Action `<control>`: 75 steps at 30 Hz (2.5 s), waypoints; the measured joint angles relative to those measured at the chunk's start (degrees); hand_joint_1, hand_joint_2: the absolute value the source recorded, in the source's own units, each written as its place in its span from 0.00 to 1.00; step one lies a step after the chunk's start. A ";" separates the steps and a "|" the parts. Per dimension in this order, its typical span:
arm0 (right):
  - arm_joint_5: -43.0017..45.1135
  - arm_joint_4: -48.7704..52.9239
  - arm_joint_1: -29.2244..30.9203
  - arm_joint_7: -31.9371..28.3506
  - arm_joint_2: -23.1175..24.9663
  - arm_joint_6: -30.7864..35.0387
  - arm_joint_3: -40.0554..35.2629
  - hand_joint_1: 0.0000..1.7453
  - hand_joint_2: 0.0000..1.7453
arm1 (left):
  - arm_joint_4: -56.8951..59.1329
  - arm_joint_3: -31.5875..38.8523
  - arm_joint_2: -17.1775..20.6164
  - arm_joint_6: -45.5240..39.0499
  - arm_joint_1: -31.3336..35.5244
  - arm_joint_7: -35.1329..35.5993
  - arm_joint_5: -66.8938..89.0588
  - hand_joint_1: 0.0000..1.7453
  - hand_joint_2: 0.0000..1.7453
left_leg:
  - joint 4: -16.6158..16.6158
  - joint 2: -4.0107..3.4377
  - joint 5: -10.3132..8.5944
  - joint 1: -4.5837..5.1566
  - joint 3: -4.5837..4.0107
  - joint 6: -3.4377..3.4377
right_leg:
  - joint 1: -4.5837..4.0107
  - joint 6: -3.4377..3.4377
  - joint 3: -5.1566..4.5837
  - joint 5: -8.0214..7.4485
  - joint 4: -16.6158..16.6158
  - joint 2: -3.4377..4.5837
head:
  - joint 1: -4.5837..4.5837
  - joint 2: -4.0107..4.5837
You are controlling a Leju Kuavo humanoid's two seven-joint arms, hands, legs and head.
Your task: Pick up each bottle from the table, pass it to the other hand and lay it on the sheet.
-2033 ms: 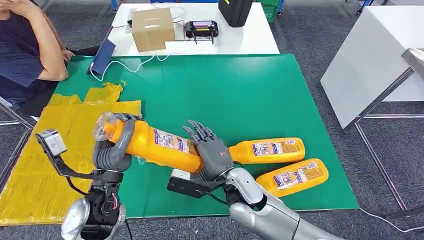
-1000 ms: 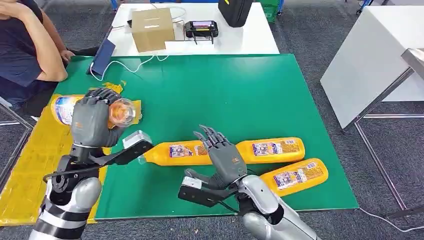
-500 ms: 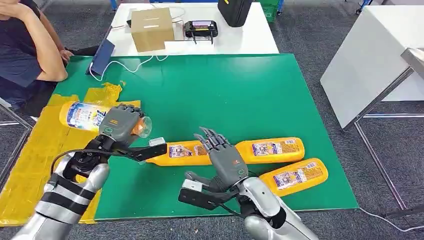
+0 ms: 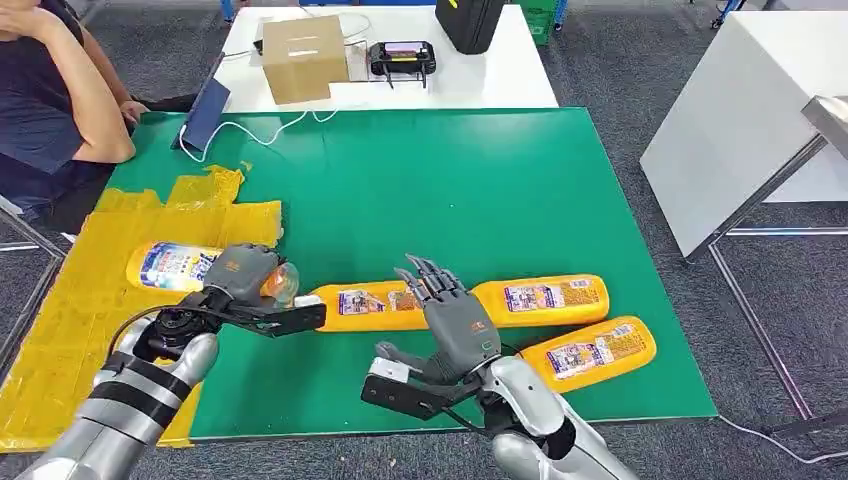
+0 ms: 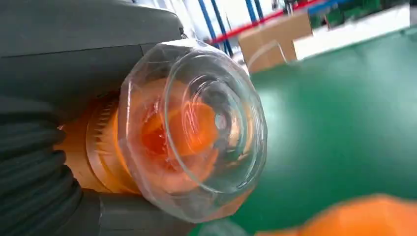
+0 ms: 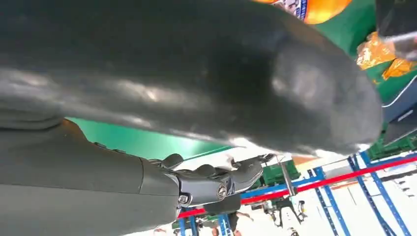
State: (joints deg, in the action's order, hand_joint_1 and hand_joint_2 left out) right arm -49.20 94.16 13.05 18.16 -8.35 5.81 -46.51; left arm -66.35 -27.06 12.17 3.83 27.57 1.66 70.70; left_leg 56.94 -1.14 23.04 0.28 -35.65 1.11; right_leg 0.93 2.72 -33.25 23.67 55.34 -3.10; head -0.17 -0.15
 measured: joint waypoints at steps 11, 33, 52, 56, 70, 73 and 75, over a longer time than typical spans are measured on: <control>-1.42 -0.04 -0.38 -0.24 0.31 -0.46 1.29 0.00 0.00 | 4.63 0.83 -0.66 -0.68 1.10 -0.90 -3.71 0.00 0.00 | 0.00 0.02 0.00 0.00 0.02 0.00 | 0.00 0.00 0.07 0.00 0.00 -0.02 | 0.02 0.00; -1.77 -11.15 4.54 0.28 2.67 -10.65 4.76 0.00 1.00 | -1.51 8.04 -4.59 6.10 -1.87 -6.25 -27.39 0.00 0.00 | 0.00 0.03 -0.01 0.00 0.02 0.01 | -0.01 0.01 0.07 -0.01 0.02 -0.01 | 0.02 0.00; -2.91 -22.93 9.78 -2.03 7.24 -13.40 4.48 0.00 1.00 | -15.40 12.96 -7.87 10.12 -7.16 -5.00 -52.29 0.00 0.00 | 0.00 0.02 -0.01 0.00 0.01 0.01 | -0.01 0.00 0.07 0.00 0.02 -0.02 | 0.00 0.00; -3.43 -26.02 10.64 -2.82 8.53 -13.66 4.20 0.00 1.00 | -18.98 12.83 -8.54 10.60 -8.19 -4.54 -55.32 0.00 0.00 | 0.00 0.02 -0.01 0.00 0.01 0.01 | 0.00 0.00 0.07 0.00 0.02 -0.02 | 0.00 0.00; -4.19 -30.64 12.43 -3.74 9.94 -14.38 2.89 0.00 1.00 | -23.08 12.63 -9.11 10.95 -9.51 -4.46 -56.89 0.00 0.00 | 0.00 0.02 -0.01 0.00 0.02 0.01 | 0.00 0.01 0.07 -0.01 0.02 -0.02 | 0.00 0.00; -5.35 -31.98 13.13 -3.91 10.55 -14.45 2.45 0.00 1.00 | -23.67 12.37 -9.16 10.91 -9.58 -4.59 -57.59 0.00 0.00 | 0.00 0.02 -0.01 0.00 0.02 0.01 | 0.00 0.00 0.06 0.00 0.02 -0.02 | 0.02 0.00; -6.08 -33.01 13.60 -3.91 11.04 -14.75 1.83 0.40 1.00 | -23.89 12.28 -9.27 10.82 -9.58 -4.65 -57.94 0.00 0.00 | 0.00 0.02 -0.01 0.00 0.02 0.01 | 0.00 0.00 0.07 0.00 0.02 -0.02 | 0.00 0.00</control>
State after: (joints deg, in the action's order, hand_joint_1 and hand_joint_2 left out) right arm -55.28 61.15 26.65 14.25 2.69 -8.94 -44.68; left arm -90.25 -14.78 2.91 14.64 17.99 -2.99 12.77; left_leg 56.94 -1.12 23.04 0.28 -35.63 1.12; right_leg 0.93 2.72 -33.18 23.66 55.36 -3.11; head -0.17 -0.15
